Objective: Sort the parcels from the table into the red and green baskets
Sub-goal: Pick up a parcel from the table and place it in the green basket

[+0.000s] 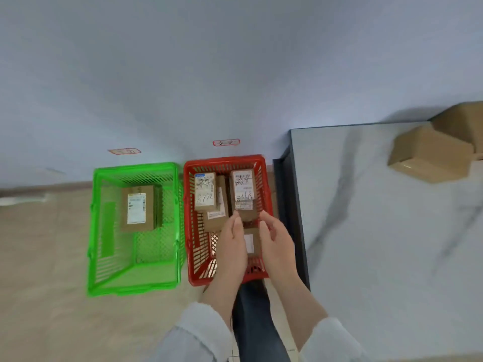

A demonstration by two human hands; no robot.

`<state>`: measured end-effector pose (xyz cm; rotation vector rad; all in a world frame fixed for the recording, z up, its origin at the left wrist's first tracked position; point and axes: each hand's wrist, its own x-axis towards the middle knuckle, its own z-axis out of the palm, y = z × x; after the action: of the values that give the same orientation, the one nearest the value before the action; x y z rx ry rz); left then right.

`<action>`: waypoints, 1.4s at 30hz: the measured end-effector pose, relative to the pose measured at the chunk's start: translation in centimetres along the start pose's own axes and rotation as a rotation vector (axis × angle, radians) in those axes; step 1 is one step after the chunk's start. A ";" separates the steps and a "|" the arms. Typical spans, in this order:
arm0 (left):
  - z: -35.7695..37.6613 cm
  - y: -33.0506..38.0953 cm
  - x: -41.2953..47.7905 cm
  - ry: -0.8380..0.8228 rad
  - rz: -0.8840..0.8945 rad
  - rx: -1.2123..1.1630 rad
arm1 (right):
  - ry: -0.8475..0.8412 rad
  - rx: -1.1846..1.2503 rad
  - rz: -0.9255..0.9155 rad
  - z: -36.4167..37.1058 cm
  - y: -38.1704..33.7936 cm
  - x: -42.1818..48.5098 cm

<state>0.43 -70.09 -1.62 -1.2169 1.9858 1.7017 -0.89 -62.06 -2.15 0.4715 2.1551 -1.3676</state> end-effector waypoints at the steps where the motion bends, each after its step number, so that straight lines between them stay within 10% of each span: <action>1: -0.1 0.1 -2.2 -0.004 -0.024 -0.041 | 0.008 0.066 0.037 -1.2 -0.2 -2.0; 17: 5.8 -0.7 -25.7 -0.255 0.037 -0.045 | 0.284 0.573 0.144 -18.6 3.8 -23.8; 42: 50.0 11.7 -42.8 -0.487 0.238 -0.073 | 0.451 0.905 0.009 -65.4 12.9 -21.2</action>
<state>2.65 -7.15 20.82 -0.5207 1.8257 1.9629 6.53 2.50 23.72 1.2113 1.6993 -2.3766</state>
